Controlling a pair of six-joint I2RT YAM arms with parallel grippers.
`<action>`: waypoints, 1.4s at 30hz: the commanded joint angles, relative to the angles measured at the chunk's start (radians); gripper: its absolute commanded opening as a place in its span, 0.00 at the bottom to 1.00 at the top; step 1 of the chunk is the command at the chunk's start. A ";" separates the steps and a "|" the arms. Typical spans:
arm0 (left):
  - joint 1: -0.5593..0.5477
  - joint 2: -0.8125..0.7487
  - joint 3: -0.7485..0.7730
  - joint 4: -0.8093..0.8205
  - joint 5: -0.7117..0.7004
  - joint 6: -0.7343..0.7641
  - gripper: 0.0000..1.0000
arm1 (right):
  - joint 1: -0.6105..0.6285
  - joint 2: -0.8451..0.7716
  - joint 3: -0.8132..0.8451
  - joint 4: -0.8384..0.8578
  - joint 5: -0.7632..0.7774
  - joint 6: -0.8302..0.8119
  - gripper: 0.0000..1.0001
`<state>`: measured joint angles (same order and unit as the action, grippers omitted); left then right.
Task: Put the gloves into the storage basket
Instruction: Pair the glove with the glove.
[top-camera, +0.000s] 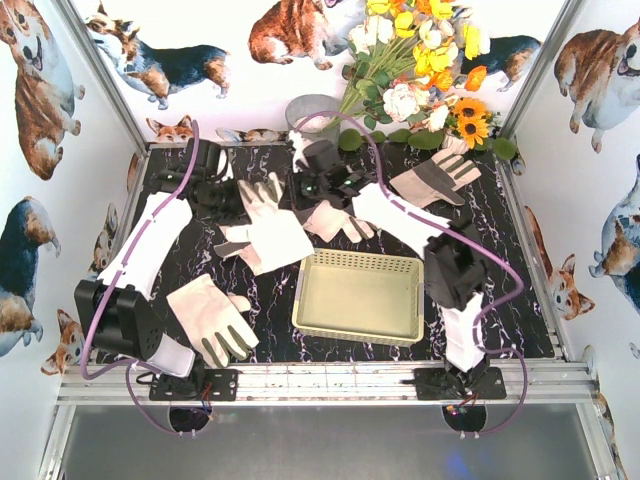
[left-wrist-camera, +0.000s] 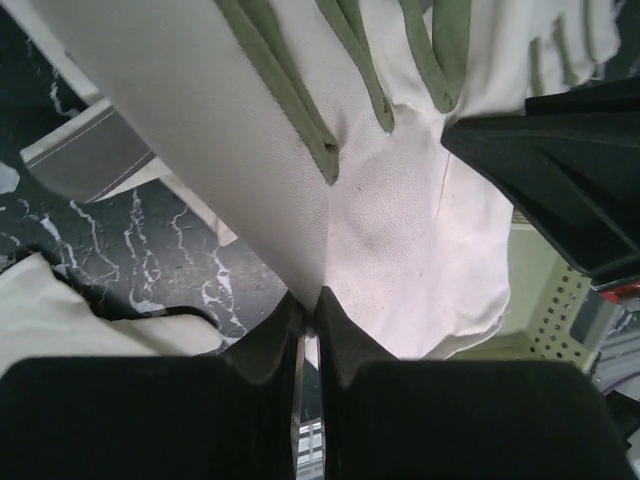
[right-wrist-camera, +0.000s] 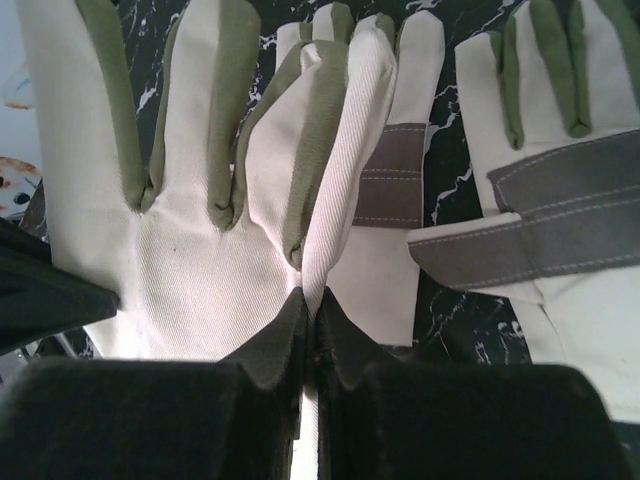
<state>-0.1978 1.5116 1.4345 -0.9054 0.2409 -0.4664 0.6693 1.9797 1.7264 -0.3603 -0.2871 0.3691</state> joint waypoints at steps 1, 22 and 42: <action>0.038 -0.019 -0.071 0.051 -0.047 0.008 0.00 | 0.006 0.081 0.100 0.074 0.012 0.009 0.00; 0.149 0.110 -0.212 0.247 -0.126 0.012 0.00 | 0.018 0.391 0.335 0.113 0.017 0.066 0.00; 0.203 0.264 -0.165 0.283 -0.060 0.052 0.00 | 0.018 0.512 0.450 0.141 0.044 0.070 0.00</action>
<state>-0.0216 1.7481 1.2278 -0.6109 0.1886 -0.4454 0.6971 2.4657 2.0903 -0.2798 -0.2893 0.4507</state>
